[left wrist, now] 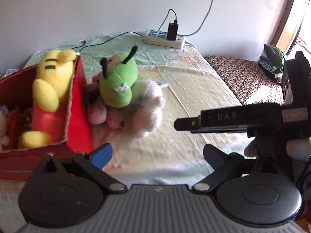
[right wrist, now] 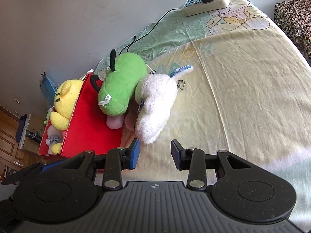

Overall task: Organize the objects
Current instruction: 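Move the right gripper to the white plush with blue-striped ears, then close the right gripper on the white plush's body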

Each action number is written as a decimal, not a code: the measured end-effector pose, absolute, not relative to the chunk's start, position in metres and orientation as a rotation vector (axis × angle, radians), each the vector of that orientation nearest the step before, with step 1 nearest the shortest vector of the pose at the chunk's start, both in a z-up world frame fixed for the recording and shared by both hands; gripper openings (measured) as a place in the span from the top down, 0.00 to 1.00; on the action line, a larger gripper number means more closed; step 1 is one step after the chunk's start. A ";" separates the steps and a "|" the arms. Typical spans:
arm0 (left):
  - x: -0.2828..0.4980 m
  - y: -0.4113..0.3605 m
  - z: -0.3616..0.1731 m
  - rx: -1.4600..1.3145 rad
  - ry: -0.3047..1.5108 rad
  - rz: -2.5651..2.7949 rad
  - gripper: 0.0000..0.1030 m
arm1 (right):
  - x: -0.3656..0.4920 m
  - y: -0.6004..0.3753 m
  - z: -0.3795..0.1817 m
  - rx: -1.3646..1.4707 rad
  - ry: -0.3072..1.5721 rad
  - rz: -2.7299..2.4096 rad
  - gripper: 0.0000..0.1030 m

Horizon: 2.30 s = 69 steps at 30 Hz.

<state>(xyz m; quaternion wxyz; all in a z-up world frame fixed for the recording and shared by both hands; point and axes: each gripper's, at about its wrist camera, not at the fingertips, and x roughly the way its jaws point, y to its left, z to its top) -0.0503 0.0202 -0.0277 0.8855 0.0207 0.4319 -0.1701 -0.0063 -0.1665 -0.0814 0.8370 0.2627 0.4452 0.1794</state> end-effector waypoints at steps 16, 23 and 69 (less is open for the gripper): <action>0.005 -0.012 -0.090 0.127 0.873 -0.394 0.03 | 0.059 -0.161 -0.092 0.613 1.028 0.450 0.53; 0.032 -0.001 -0.102 0.064 0.896 -0.399 0.11 | 0.079 -0.156 -0.110 0.627 1.081 0.430 0.53; 0.036 -0.047 -0.122 -0.041 1.048 -0.568 0.33 | 0.020 -0.229 -0.131 0.804 1.125 0.321 0.45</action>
